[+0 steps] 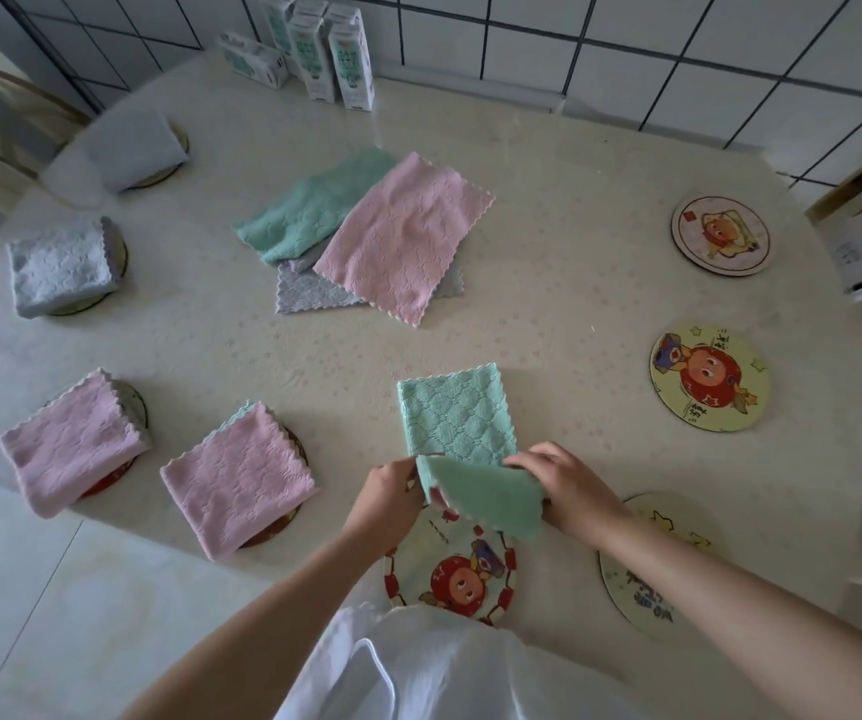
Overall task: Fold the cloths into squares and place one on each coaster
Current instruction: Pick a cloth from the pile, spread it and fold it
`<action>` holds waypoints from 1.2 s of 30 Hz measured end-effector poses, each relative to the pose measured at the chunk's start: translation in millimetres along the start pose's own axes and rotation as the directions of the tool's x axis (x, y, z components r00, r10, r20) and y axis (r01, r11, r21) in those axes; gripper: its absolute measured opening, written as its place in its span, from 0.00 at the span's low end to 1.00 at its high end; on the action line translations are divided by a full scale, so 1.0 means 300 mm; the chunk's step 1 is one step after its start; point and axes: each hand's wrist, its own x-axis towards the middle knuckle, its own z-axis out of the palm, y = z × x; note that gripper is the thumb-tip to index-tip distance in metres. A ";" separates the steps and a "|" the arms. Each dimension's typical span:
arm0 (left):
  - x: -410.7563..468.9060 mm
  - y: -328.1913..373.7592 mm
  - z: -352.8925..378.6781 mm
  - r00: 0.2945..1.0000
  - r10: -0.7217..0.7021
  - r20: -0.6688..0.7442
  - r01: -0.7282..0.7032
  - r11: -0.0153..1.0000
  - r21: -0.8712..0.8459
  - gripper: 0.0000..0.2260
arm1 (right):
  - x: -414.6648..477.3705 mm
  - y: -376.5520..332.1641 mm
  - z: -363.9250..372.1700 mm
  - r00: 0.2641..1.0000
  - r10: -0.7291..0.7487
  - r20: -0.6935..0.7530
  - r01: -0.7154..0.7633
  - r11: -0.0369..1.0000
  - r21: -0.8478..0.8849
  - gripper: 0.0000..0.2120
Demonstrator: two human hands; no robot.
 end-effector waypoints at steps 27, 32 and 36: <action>0.282 0.047 -0.115 0.907 -0.366 -0.208 0.288 0.900 -0.326 0.11 | 0.316 -0.031 -0.075 0.818 0.573 -0.046 -0.485 0.731 0.480 0.08; 0.324 0.071 -0.123 0.914 -0.329 -0.237 0.269 0.929 -0.252 0.11 | 0.330 -0.034 -0.078 0.813 0.578 -0.077 -0.497 0.757 0.425 0.08; 0.342 0.071 -0.117 0.923 -0.300 -0.242 0.263 0.949 -0.171 0.12 | 0.341 -0.032 -0.076 0.807 0.586 -0.069 -0.521 0.763 0.383 0.09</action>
